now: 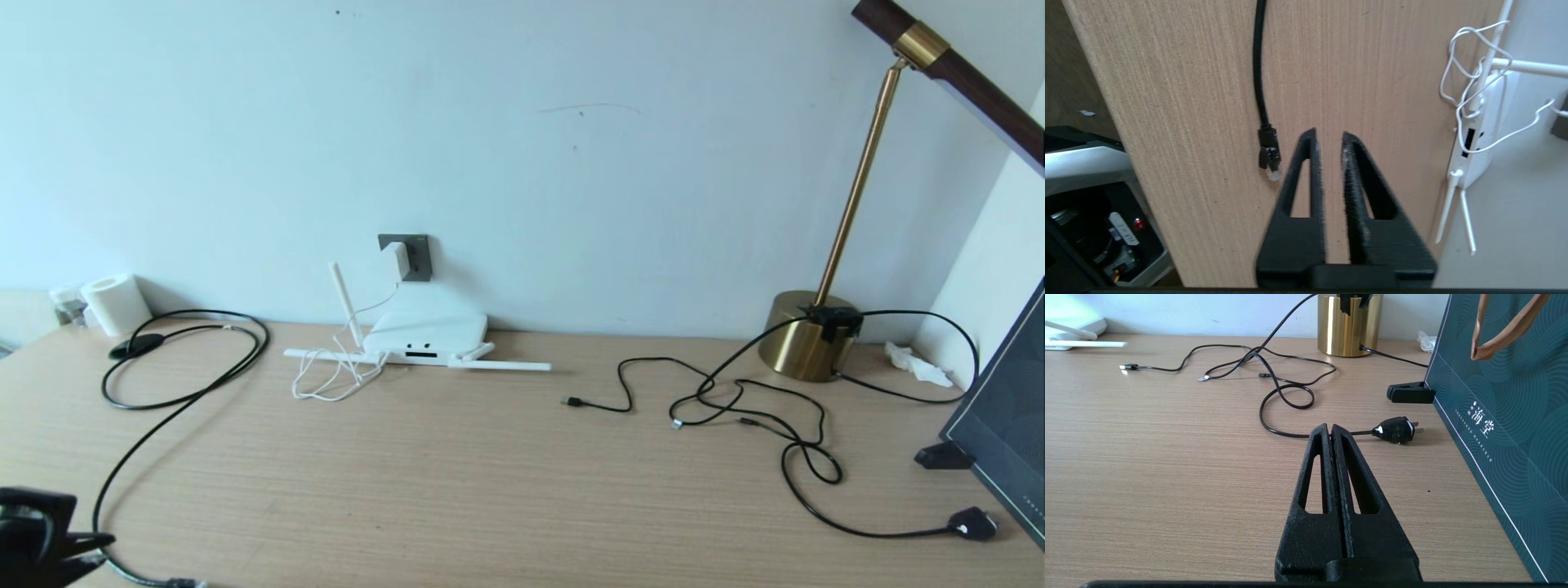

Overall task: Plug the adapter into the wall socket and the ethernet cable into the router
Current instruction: Pick up cable

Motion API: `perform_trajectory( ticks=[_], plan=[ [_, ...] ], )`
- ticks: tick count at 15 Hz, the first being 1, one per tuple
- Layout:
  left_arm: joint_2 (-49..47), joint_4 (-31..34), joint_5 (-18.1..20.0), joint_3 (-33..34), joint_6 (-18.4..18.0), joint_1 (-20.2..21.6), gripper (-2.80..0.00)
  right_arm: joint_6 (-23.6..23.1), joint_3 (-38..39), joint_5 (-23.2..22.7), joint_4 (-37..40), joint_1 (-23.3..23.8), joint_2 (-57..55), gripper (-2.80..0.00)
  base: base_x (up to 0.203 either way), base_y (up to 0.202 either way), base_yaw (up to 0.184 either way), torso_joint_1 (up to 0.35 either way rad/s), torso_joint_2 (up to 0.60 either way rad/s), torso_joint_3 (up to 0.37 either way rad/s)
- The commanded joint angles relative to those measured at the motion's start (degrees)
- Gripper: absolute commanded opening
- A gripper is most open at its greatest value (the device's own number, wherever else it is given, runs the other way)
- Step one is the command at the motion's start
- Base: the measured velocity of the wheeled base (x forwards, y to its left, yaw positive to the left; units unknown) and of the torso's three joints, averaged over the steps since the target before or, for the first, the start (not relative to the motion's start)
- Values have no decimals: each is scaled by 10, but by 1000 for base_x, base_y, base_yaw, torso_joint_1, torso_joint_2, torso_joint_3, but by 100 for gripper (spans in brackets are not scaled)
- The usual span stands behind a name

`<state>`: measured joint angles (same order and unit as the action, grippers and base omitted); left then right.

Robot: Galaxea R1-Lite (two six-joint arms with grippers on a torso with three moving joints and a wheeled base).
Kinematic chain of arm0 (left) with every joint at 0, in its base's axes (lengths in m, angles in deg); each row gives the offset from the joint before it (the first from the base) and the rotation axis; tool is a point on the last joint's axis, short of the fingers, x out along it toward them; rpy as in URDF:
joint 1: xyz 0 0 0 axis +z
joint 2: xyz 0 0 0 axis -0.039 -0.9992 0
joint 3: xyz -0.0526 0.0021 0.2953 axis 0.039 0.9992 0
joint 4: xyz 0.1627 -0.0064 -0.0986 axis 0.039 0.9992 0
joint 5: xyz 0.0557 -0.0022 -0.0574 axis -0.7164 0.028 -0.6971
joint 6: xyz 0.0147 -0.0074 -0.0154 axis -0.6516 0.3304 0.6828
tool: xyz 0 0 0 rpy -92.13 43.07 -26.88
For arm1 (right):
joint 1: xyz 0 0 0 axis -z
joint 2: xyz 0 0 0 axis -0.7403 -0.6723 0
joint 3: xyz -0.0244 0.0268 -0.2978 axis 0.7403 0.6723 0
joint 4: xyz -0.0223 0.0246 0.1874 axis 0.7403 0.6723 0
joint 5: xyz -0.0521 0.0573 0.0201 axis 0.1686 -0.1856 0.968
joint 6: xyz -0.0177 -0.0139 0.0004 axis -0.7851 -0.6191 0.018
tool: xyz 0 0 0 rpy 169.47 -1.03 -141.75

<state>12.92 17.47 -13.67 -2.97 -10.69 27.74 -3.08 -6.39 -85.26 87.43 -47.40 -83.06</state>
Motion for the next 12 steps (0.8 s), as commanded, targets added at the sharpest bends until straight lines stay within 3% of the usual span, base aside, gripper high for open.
perform_trajectory(
  ticks=[1,5,8,12],
  plan=[
    [-1,0,-6,21,2,2,0,0,7,0,0,0,0,-280,0,0,0,0,0,0],
    [-17,-1,-6,37,1,1,0,0,7,0,0,0,0,-280,0,0,0,0,0,0],
    [-54,4,-6,-9,-3,-5,0,0,7,0,0,0,0,-280,0,0,0,0,0,0],
    [-47,61,-11,-16,-7,-26,0,0,7,0,0,0,0,-280,0,0,0,0,0,0]
  ],
)
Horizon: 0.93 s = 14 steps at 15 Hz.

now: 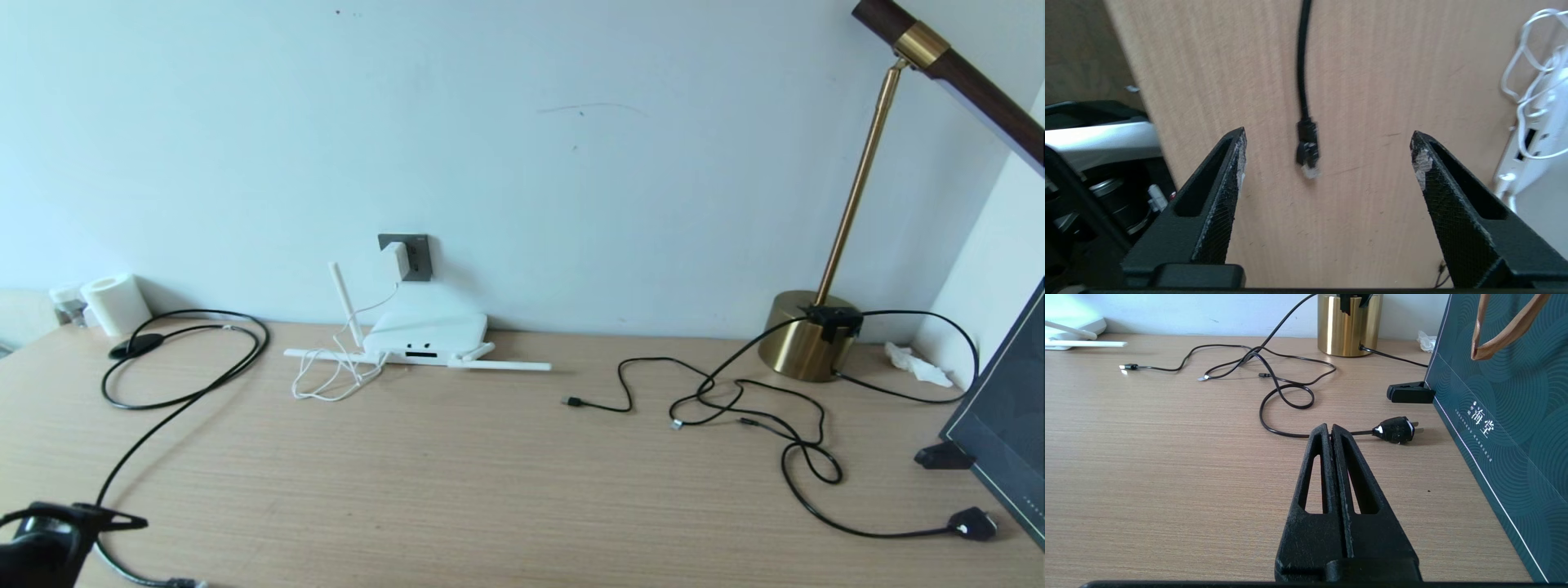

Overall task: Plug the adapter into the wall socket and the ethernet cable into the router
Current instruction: Pick up cable

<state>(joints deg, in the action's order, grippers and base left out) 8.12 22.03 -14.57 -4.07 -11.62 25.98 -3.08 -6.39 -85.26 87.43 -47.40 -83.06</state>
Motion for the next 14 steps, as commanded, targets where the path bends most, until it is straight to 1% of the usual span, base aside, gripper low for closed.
perform_trajectory(
  ticks=[1,9,13,14],
  plan=[
    [1,18,-3,-1,-2,-8,0,0,7,0,0,0,0,-280,0,0,0,0,0,0],
    [-55,-3,0,-5,-4,-9,0,0,7,0,0,0,0,-280,0,0,0,0,0,0],
    [-115,-65,-1,0,-7,-10,0,0,7,0,0,0,0,-280,0,0,0,0,0,0],
    [-123,-75,0,0,-11,-18,0,0,7,0,0,0,0,-280,0,0,0,0,0,0]
  ],
)
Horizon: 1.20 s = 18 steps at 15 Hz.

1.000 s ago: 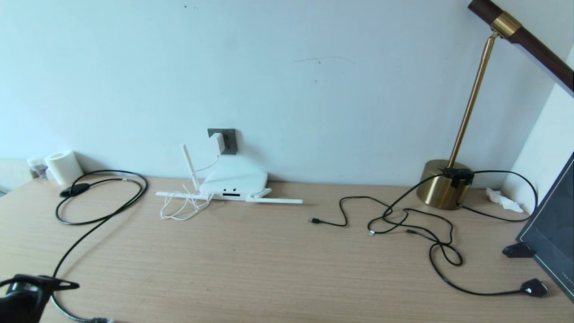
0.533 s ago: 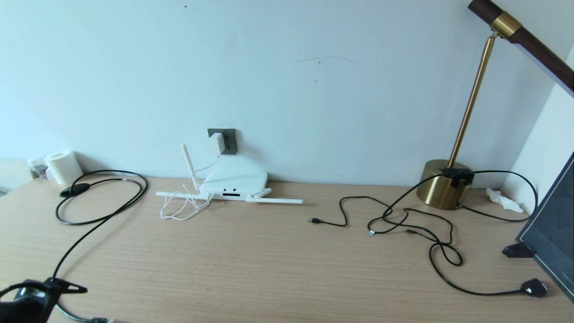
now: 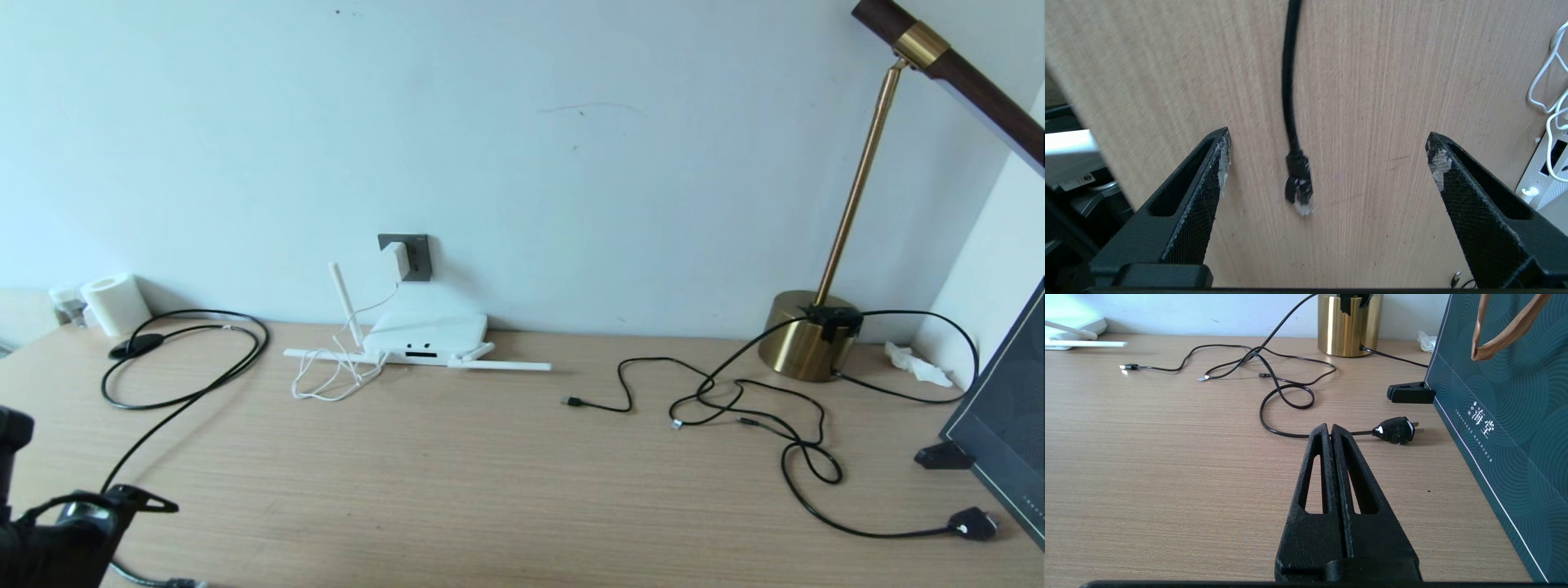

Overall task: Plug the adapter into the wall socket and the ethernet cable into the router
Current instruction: Pick up cable

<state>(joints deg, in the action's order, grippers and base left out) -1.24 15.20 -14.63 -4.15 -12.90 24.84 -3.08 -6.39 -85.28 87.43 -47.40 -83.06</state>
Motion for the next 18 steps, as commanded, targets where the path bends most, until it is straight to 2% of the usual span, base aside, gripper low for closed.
perform_trajectory(
  ticks=[1,5,8,12,14,18],
  plan=[
    [-31,-9,1,-1,0,-15,0,0,7,0,0,0,0,-280,0,0,0,0,0,0],
    [-32,-10,-1,-6,4,-65,0,0,7,0,0,0,0,-280,0,0,0,0,0,0],
    [-47,-10,-7,-22,34,-95,0,0,7,0,0,0,0,-280,0,0,0,0,0,0],
    [-86,-20,-12,-41,39,-104,0,0,7,0,0,0,0,-280,0,0,0,0,0,0],
    [-99,-32,-12,-47,43,-123,0,0,7,0,0,0,0,-280,0,0,0,0,0,0],
    [-124,-44,-14,-75,91,-192,0,0,7,0,0,0,0,-280,0,0,0,0,0,0]
  ],
)
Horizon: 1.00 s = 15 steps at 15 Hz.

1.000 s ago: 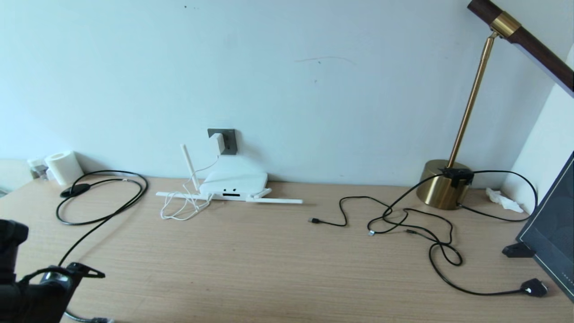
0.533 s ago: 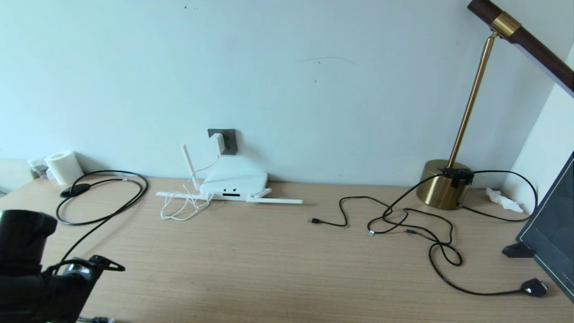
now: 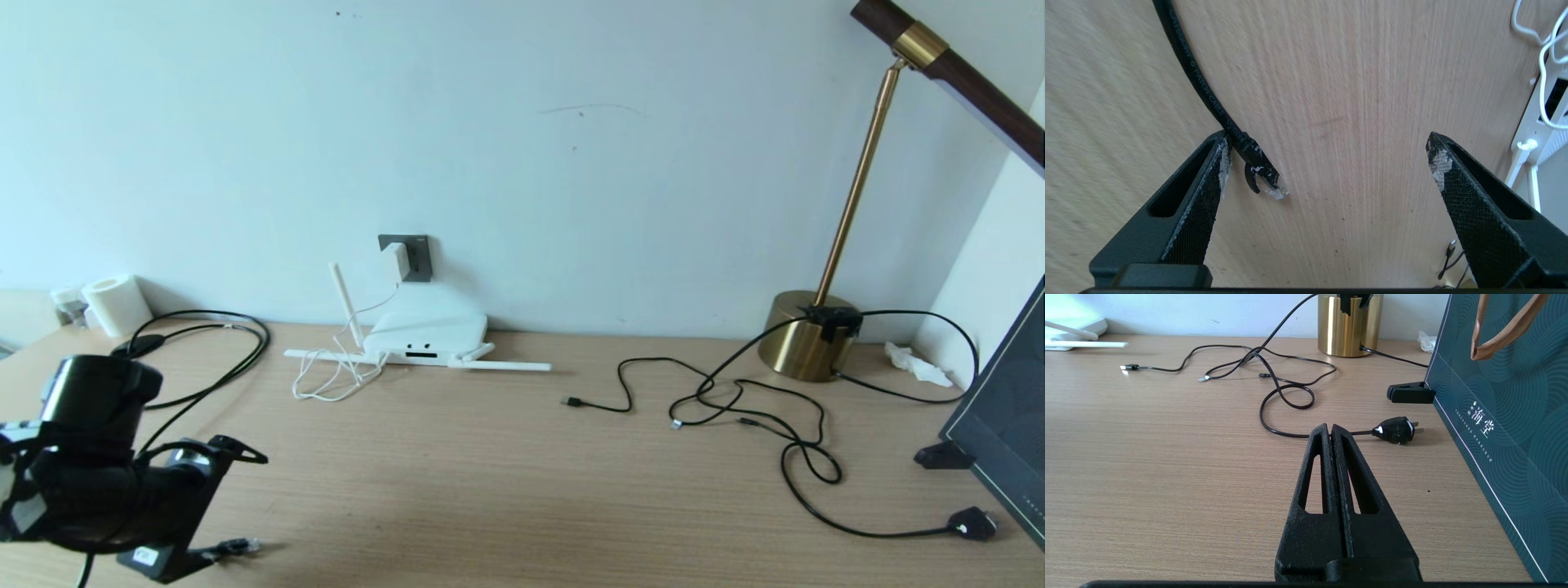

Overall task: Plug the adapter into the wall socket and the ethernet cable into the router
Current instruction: Pick up cable

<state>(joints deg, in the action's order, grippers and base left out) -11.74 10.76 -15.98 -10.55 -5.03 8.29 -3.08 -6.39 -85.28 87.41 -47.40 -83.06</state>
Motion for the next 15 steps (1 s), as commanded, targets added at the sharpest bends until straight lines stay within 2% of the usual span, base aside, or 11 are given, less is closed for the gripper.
perform_trajectory(
  ticks=[1,3,7,9,12,15],
  plan=[
    [-30,0,-1,-24,24,-45,0,0,7,0,0,0,0,-280,0,0,0,0,0,0],
    [-46,0,-3,-42,40,-82,0,0,7,0,0,0,0,-280,0,0,0,0,0,0],
    [-63,0,-36,-79,75,-164,0,0,7,0,0,0,0,-280,0,0,0,0,0,0],
    [-52,2,-45,-83,79,-192,0,0,7,0,0,0,0,-280,0,0,0,0,0,0],
    [2,14,-65,-77,77,-208,0,0,7,0,0,0,0,-280,0,0,0,0,0,0],
    [54,60,-77,-91,69,-209,0,0,7,0,0,0,0,-280,0,0,0,0,0,0]
  ],
)
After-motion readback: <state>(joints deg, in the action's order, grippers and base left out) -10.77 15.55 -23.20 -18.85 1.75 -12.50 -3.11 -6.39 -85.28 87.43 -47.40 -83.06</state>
